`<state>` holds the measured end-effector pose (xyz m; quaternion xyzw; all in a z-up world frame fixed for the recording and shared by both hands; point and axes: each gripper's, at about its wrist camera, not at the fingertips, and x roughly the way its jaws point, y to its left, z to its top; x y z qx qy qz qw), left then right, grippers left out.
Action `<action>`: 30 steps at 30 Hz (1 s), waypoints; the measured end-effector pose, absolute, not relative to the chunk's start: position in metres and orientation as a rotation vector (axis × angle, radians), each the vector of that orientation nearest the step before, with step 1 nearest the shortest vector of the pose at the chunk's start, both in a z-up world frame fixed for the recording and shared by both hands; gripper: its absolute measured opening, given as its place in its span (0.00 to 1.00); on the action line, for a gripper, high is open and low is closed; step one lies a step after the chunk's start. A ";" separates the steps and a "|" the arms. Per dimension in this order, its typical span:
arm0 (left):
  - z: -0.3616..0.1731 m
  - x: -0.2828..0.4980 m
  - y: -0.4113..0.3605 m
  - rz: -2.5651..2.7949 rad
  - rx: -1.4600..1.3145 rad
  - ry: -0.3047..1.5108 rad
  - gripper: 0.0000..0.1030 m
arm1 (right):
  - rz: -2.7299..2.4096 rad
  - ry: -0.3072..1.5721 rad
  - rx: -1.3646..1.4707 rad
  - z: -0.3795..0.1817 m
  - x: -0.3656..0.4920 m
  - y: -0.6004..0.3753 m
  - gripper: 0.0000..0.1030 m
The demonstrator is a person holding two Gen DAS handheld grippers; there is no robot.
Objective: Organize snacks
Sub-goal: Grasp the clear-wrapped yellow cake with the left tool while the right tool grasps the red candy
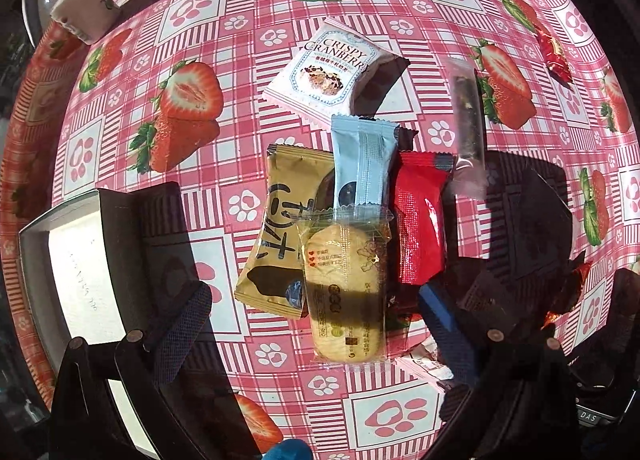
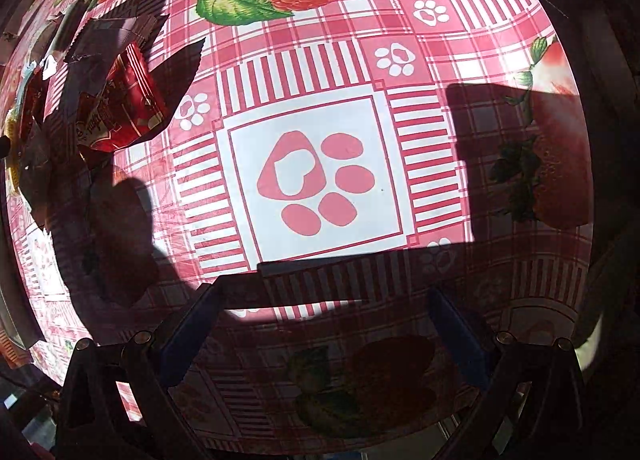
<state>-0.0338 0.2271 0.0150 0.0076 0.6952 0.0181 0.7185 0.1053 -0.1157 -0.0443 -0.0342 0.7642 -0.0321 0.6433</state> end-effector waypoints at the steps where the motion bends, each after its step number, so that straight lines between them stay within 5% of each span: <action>1: 0.012 -0.032 0.227 0.039 0.009 1.544 1.00 | -0.076 1.741 -0.078 -0.043 0.104 -0.115 1.00; 15: 0.009 -0.030 0.281 0.022 -0.059 1.544 1.00 | 0.002 1.755 0.028 -0.046 0.107 -0.120 1.00; 30: -0.010 -0.024 0.197 -0.041 0.061 1.617 1.00 | -0.051 1.749 0.011 -0.048 0.112 -0.118 1.00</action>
